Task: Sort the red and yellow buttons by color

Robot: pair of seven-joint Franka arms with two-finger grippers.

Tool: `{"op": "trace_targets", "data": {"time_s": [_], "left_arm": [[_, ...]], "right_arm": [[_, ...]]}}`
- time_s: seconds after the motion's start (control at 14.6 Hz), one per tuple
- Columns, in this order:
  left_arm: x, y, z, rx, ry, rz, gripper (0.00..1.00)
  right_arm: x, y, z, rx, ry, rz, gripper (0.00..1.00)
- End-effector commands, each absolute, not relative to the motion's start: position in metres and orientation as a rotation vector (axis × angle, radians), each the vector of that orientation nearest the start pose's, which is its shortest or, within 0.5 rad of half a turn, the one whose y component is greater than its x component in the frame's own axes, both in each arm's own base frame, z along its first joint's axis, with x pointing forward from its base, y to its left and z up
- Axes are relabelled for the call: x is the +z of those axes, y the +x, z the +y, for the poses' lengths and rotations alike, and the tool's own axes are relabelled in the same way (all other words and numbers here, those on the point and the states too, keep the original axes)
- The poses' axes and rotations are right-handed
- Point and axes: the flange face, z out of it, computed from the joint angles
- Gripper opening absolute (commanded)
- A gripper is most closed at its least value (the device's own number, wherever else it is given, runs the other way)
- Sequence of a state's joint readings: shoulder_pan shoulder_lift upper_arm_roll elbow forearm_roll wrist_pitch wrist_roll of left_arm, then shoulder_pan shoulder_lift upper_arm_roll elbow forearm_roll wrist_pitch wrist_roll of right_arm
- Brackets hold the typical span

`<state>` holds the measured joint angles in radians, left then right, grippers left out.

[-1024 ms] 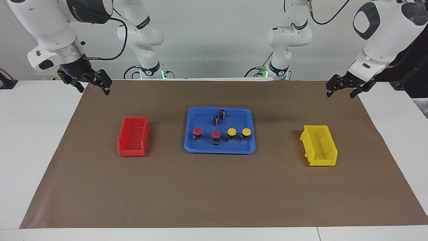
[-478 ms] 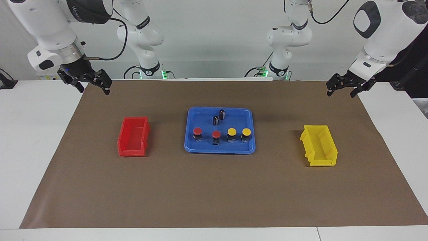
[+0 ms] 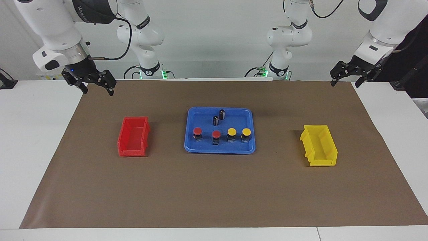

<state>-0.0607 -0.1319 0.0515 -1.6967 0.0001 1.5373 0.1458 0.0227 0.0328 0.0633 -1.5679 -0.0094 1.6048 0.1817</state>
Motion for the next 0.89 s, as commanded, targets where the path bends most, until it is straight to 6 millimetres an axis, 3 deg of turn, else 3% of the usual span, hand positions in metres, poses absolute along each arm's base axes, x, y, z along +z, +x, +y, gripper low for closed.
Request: {"op": "trace_targets", "data": {"time_s": [0.0, 0.07, 0.14, 0.2, 0.27, 0.48, 0.61, 0.82], "left_arm": [[0.636, 0.504, -0.006, 0.056, -3.13, 0.268, 1.0], [0.635, 0.504, -0.006, 0.058, -3.13, 0.268, 1.0], [0.636, 0.504, -0.006, 0.044, -3.129, 0.268, 1.0], [0.635, 0.504, -0.005, 0.051, -3.13, 0.263, 1.0], [0.635, 0.504, -0.003, 0.056, -3.131, 0.256, 1.0], [0.64, 0.502, -0.004, 0.044, -3.129, 0.251, 1.0], [0.641, 0.5, -0.003, 0.034, -3.134, 0.138, 1.0], [0.641, 0.499, -0.002, 0.032, -3.135, 0.106, 1.0]], "right_arm": [[0.56, 0.6, 0.144, -0.012, -3.131, 0.206, 1.0], [0.545, 0.607, 0.183, -0.082, -3.111, 0.228, 1.0], [0.528, 0.614, 0.209, -0.157, -3.075, 0.278, 1.0], [0.495, 0.617, 0.232, -0.17, -3.061, 0.298, 1.0], [0.473, 0.61, 0.252, -0.168, -3.065, 0.265, 1.0], [0.415, 0.582, 0.267, -0.157, -3.128, 0.173, 1.0], [0.387, 0.569, 0.276, -0.159, -3.119, 0.213, 1.0], [0.374, 0.557, 0.285, -0.144, -3.125, 0.182, 1.0]]}}
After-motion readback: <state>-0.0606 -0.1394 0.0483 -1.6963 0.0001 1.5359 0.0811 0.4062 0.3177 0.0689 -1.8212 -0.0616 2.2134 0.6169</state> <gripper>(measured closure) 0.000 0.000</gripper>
